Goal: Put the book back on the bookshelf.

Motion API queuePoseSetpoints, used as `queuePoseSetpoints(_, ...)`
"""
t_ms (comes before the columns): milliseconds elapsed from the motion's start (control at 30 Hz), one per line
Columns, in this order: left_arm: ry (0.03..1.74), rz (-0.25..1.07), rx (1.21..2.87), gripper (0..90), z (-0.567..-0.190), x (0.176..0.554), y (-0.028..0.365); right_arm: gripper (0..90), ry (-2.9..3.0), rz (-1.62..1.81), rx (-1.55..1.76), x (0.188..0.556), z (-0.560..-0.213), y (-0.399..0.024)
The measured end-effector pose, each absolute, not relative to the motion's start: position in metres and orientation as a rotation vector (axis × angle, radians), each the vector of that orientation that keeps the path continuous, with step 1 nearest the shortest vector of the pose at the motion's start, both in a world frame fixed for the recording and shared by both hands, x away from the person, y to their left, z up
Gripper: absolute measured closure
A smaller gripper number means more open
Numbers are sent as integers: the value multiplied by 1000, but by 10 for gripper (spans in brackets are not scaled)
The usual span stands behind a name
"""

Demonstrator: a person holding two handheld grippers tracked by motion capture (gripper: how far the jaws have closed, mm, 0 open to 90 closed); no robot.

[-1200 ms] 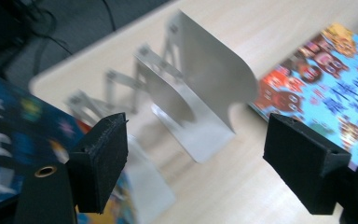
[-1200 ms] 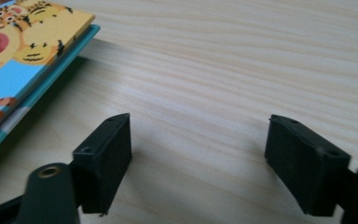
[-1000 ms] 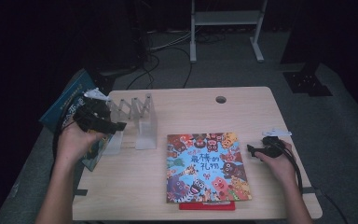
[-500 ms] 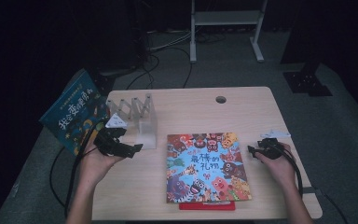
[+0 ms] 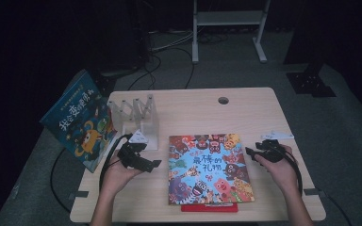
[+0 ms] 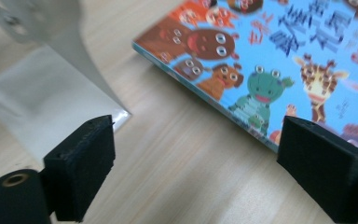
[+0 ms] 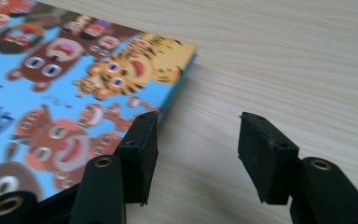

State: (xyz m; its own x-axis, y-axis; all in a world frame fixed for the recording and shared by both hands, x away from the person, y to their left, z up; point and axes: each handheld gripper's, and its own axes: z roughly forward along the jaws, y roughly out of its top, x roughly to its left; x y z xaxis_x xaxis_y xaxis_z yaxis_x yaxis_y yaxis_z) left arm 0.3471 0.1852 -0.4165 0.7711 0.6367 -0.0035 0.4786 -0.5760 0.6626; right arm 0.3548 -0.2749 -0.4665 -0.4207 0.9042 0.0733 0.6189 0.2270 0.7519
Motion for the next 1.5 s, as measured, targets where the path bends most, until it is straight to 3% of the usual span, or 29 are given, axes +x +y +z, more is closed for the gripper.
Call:
queuePoseSetpoints(267,782,262,2317,85,-430,351,186,449,2155,1086,1425,359,-459,-249)
queuePoseSetpoints(700,771,271,2298,85,-429,348,192,355,2215,1055,1507,416,-469,-226)
queuePoseSetpoints(967,778,268,2274,85,-429,346,192,360,2282,1082,1476,428,-470,-217)
queuePoseSetpoints(1500,784,181,2267,85,-442,346,179,347,2441,1075,1273,446,-464,-154)
